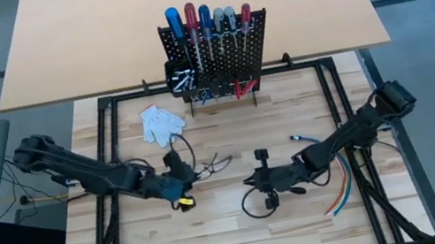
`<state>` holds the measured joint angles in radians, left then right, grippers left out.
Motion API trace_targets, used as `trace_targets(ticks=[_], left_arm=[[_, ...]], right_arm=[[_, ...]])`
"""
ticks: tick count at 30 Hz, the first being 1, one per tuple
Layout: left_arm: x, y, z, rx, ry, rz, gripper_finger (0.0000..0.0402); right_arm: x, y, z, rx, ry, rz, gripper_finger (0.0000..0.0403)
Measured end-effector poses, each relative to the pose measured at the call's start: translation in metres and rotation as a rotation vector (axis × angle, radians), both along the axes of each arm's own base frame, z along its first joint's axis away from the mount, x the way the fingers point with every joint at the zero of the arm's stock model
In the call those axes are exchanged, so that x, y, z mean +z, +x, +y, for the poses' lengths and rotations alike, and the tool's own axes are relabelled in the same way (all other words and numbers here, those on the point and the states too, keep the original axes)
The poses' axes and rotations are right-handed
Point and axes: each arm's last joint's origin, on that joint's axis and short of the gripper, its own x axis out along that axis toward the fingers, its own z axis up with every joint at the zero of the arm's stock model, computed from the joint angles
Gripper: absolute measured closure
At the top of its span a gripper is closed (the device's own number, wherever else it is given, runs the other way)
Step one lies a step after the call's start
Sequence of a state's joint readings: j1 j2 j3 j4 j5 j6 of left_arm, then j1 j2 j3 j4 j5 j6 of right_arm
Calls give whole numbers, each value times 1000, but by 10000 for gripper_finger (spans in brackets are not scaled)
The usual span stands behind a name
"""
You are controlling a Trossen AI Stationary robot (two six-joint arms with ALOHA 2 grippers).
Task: Hang tools onto peg board
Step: Put the safety glasses in the pegboard bin
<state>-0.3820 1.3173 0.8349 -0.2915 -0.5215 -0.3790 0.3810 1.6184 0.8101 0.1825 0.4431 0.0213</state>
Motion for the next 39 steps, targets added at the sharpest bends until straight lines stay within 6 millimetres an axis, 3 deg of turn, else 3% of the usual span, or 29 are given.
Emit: trace_targets(ticks=[10, 15, 19, 24, 28, 30, 35, 39], left_arm=[[-66, 28, -12, -50, -31, 99, 358], [-84, 37, -11, -76, -60, 134, 346], [-85, 38, -10, -74, -61, 133, 338], [-82, 40, -11, -94, -52, 105, 334], [-82, 40, -11, -101, -45, 102, 333], [-82, 40, -11, -102, -46, 101, 333], [-80, 40, -11, -102, -45, 103, 333], [-65, 33, -8, -102, -44, 95, 333]], right_arm=[[-7, 17, -4, -28, 41, -115, 378], [-18, 34, -10, -60, 87, -240, 378], [-21, 45, -24, -106, 98, -291, 378], [-4, 63, -43, -106, 145, -336, 379], [3, 76, -55, -105, 226, -238, 386], [-4, 84, -60, -130, 247, -182, 391], [-42, 92, -60, -140, 239, -51, 394], [-58, 93, -59, -150, 226, 24, 394]])
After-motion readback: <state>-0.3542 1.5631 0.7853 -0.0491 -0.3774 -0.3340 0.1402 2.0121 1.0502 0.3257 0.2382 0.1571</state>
